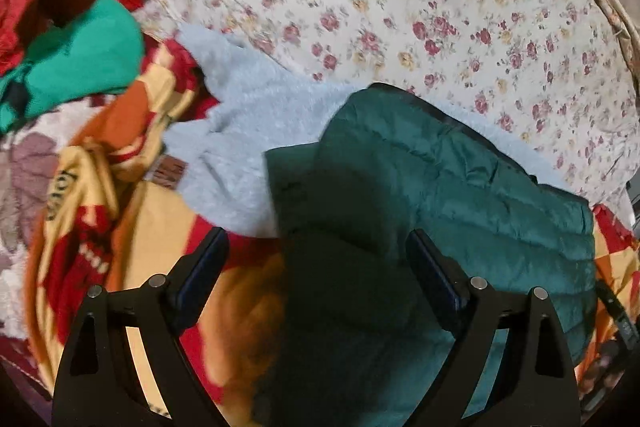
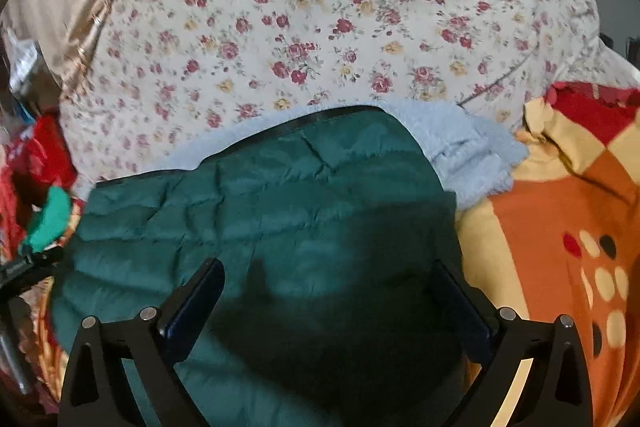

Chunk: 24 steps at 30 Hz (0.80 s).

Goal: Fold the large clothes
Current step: 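Lower the jacket bundle flat onto the blanket and open both tools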

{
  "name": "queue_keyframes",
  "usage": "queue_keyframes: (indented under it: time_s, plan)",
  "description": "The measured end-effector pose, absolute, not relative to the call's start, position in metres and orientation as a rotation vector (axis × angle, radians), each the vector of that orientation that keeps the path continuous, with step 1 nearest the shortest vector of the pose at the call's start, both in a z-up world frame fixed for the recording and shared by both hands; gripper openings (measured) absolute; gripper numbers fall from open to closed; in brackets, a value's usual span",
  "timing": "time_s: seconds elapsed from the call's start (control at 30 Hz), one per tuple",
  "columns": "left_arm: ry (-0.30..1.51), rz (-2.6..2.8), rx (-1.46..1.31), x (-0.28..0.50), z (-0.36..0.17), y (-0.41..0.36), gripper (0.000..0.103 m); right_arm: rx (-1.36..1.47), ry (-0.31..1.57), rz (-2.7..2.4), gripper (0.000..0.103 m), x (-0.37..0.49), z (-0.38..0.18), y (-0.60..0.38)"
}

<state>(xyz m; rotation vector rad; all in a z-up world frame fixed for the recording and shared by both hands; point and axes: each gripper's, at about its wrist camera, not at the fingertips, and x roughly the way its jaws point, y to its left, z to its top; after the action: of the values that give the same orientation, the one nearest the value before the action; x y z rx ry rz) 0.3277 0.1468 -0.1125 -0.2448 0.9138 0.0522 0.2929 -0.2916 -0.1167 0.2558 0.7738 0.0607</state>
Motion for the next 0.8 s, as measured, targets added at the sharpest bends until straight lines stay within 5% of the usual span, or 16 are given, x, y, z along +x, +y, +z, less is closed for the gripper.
queue_keyframes:
  time_s: [0.17,0.27,0.8]
  plan:
    - [0.986,0.08,-0.215,0.333,-0.142,0.149,0.091,0.257,0.896,0.047,0.103,0.298,-0.158,-0.296]
    - [0.987,0.052,-0.264,0.329,-0.133,0.154,0.091,0.535,0.977,0.097,0.103,0.3,-0.172,-0.324]
    - [0.859,0.142,-0.101,0.28,-0.097,0.15,0.091,0.386,0.822,0.04,0.103,0.249,-0.116,-0.338]
